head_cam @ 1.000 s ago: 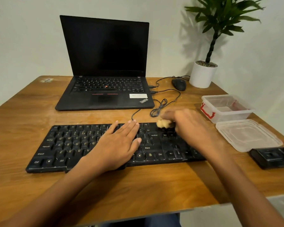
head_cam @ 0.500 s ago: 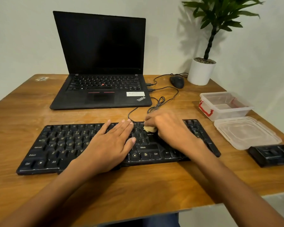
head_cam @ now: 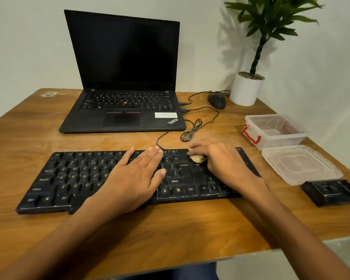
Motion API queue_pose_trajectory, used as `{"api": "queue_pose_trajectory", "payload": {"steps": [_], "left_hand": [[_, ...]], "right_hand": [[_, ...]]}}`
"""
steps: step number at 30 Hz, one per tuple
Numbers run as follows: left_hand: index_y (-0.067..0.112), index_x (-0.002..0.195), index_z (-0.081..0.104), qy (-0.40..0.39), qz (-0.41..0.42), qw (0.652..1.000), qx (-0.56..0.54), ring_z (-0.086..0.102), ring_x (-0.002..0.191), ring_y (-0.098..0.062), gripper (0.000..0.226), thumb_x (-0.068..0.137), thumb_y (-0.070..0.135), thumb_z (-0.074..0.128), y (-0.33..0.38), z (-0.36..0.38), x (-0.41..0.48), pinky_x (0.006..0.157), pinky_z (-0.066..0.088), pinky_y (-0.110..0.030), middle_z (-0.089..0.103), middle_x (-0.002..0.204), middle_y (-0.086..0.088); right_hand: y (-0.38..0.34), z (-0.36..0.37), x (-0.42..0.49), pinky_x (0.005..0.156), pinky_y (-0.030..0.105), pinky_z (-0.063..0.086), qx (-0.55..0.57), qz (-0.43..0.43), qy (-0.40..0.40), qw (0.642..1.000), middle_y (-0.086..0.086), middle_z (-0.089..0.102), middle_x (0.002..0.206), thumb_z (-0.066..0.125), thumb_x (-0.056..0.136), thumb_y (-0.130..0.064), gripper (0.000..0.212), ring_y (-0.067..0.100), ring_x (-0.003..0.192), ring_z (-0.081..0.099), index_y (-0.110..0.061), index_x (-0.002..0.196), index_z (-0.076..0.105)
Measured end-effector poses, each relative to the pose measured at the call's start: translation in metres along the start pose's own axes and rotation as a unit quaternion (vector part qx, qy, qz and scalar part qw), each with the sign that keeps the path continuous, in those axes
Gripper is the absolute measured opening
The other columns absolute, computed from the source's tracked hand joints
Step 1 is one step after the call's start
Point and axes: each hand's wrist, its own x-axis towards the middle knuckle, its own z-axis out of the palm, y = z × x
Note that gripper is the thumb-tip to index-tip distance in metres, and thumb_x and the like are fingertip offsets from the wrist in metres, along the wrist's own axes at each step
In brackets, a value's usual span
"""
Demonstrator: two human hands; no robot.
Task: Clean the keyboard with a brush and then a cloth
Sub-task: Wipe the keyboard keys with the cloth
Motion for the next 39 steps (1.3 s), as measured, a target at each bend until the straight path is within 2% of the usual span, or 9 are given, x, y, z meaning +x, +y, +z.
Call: {"api": "queue_pose_trajectory", "payload": {"steps": [4, 8, 13, 17, 20, 26, 30, 33, 39], "left_hand": [[0.027, 0.146, -0.007, 0.0, 0.002, 1.0, 0.003, -0.016, 0.13, 0.006, 0.084, 0.069, 0.058, -0.021, 0.0, 0.0, 0.0, 0.109, -0.019, -0.028, -0.006, 0.154, 0.011], [0.025, 0.146, -0.009, -0.011, 0.0, 1.0, 0.011, -0.016, 0.133, 0.004, 0.086, 0.067, 0.058, -0.022, 0.0, -0.002, 0.002, 0.111, -0.018, -0.032, -0.009, 0.154, 0.01], [0.022, 0.145, -0.013, -0.033, 0.031, 0.999, 0.015, -0.014, 0.139, -0.001, 0.072, 0.086, 0.064, -0.006, 0.017, -0.012, 0.022, 0.114, -0.015, -0.036, -0.017, 0.152, 0.01], [0.022, 0.146, -0.009, -0.07, 0.03, 0.997, 0.003, -0.013, 0.14, -0.003, 0.063, 0.093, 0.053, 0.005, 0.022, -0.003, 0.025, 0.115, -0.011, -0.035, -0.012, 0.154, 0.007], [0.022, 0.146, -0.008, -0.065, 0.024, 0.998, 0.006, -0.012, 0.14, -0.003, 0.063, 0.093, 0.053, 0.005, 0.02, 0.001, 0.024, 0.115, -0.011, -0.034, -0.011, 0.155, 0.007], [0.023, 0.146, -0.009, -0.041, 0.028, 0.999, 0.004, -0.012, 0.139, -0.001, 0.089, 0.067, 0.063, -0.02, 0.019, 0.004, 0.023, 0.113, -0.013, -0.032, -0.011, 0.154, 0.008], [0.023, 0.146, -0.008, -0.043, 0.025, 0.999, 0.005, -0.012, 0.14, -0.002, 0.073, 0.085, 0.062, -0.008, 0.019, 0.003, 0.023, 0.112, -0.014, -0.032, -0.011, 0.155, 0.008], [0.022, 0.146, -0.007, -0.055, 0.024, 0.998, 0.0, -0.012, 0.14, -0.003, 0.062, 0.094, 0.052, 0.006, 0.021, 0.001, 0.023, 0.114, -0.013, -0.031, -0.011, 0.155, 0.007], [0.02, 0.146, -0.005, -0.067, 0.02, 0.998, 0.006, -0.012, 0.14, -0.004, 0.062, 0.094, 0.051, 0.007, 0.022, 0.001, 0.024, 0.115, -0.012, -0.034, -0.01, 0.155, 0.005]], "right_hand": [[0.021, -0.012, -0.008, 0.1, 0.034, 0.042, -0.018, 0.027, 0.022, 0.999, -0.006, 0.059, 0.128, 0.053, 0.079, 0.012, 0.056, 0.015, 0.121, 0.051, -0.027, 0.118, 0.063], [0.006, -0.016, 0.002, 0.084, 0.028, 0.047, -0.011, 0.056, 0.04, 0.998, -0.001, 0.059, 0.128, 0.05, 0.084, 0.008, 0.052, 0.019, 0.112, 0.056, -0.026, 0.123, 0.06], [-0.004, 0.002, 0.0, 0.078, 0.04, 0.053, -0.014, -0.05, 0.066, 0.996, 0.001, 0.069, 0.109, 0.059, 0.072, 0.013, 0.048, 0.024, 0.102, 0.061, -0.019, 0.107, 0.069], [0.033, -0.014, -0.011, 0.07, 0.027, 0.044, -0.084, 0.024, 0.054, 0.995, -0.004, 0.062, 0.115, 0.059, 0.082, 0.002, 0.043, 0.019, 0.105, 0.054, -0.025, 0.116, 0.064], [0.029, -0.02, 0.001, 0.073, 0.03, 0.045, -0.09, 0.033, 0.047, 0.994, 0.0, 0.057, 0.115, 0.06, 0.085, -0.007, 0.033, 0.021, 0.107, 0.052, -0.023, 0.114, 0.063], [-0.004, -0.01, 0.017, 0.073, 0.038, 0.05, -0.091, -0.054, -0.007, 0.994, -0.003, 0.056, 0.104, 0.055, 0.089, -0.011, 0.026, 0.017, 0.098, 0.048, -0.02, 0.111, 0.065], [0.023, -0.024, 0.002, 0.068, 0.025, 0.041, -0.12, -0.001, -0.02, 0.993, -0.003, 0.056, 0.105, 0.056, 0.089, -0.014, 0.03, 0.015, 0.101, 0.049, -0.023, 0.117, 0.063], [0.022, -0.028, 0.004, 0.065, 0.027, 0.041, -0.144, 0.01, -0.014, 0.989, -0.004, 0.056, 0.102, 0.057, 0.089, -0.016, 0.029, 0.014, 0.099, 0.047, -0.024, 0.116, 0.064], [-0.019, -0.002, 0.028, 0.059, 0.028, 0.031, -0.12, -0.043, 0.007, 0.992, -0.004, 0.054, 0.102, 0.058, 0.087, -0.01, 0.024, 0.015, 0.096, 0.044, -0.022, 0.106, 0.065]]}}
